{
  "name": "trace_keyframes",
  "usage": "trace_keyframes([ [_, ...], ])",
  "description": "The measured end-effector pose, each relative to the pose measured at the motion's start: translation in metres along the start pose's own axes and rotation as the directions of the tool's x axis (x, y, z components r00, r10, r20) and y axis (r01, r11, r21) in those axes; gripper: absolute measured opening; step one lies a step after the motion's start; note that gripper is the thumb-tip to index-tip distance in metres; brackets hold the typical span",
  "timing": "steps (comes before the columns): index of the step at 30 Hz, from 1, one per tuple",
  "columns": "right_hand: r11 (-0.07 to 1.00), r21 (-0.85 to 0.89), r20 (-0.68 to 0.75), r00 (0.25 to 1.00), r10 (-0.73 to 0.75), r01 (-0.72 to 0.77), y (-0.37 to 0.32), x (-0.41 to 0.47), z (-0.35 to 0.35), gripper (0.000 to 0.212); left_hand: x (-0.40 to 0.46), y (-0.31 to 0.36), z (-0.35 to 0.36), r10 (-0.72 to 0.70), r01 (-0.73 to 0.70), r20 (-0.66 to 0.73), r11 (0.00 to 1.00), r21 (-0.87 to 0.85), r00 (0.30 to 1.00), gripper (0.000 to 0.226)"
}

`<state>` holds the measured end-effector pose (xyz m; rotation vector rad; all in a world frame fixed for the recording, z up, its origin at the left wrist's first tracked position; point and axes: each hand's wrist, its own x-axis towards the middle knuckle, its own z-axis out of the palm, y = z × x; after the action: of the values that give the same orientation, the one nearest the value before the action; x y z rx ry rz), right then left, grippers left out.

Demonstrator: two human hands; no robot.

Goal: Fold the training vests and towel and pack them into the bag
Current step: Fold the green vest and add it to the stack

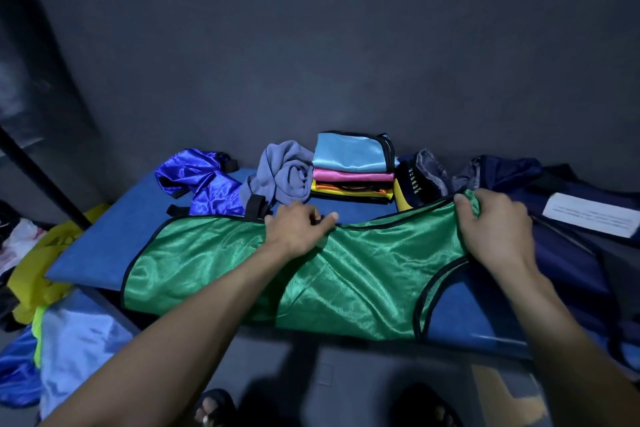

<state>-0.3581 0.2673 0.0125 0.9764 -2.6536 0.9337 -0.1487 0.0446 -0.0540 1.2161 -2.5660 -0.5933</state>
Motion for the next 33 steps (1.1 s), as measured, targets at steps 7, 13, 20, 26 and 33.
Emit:
trace_keyframes([
  [7,1.000,-0.005,-0.004,1.000,-0.008,0.008,0.001,0.002,0.003,0.039,0.015,0.002,0.008,-0.157,0.172,0.075,0.946,-0.275,0.985,0.027],
  [13,1.000,-0.010,0.005,1.000,-0.012,0.012,0.003,0.003,0.003,0.040,0.011,-0.005,0.005,-0.093,0.125,0.104,0.924,-0.360,0.990,0.045],
  [20,1.000,-0.009,0.000,1.000,-0.026,0.026,0.004,0.004,0.003,0.040,0.019,-0.017,0.009,-0.059,0.148,0.224,0.902,-0.406,0.973,0.076],
  [26,1.000,-0.004,-0.001,1.000,-0.014,0.014,0.003,0.003,0.005,0.038,0.012,-0.005,-0.004,-0.053,0.180,0.261,0.852,-0.492,0.964,0.053],
  [33,1.000,-0.010,-0.005,1.000,-0.024,0.024,0.004,0.004,0.005,0.034,0.011,-0.005,-0.019,-0.010,0.192,0.317,0.813,-0.549,0.949,0.087],
])
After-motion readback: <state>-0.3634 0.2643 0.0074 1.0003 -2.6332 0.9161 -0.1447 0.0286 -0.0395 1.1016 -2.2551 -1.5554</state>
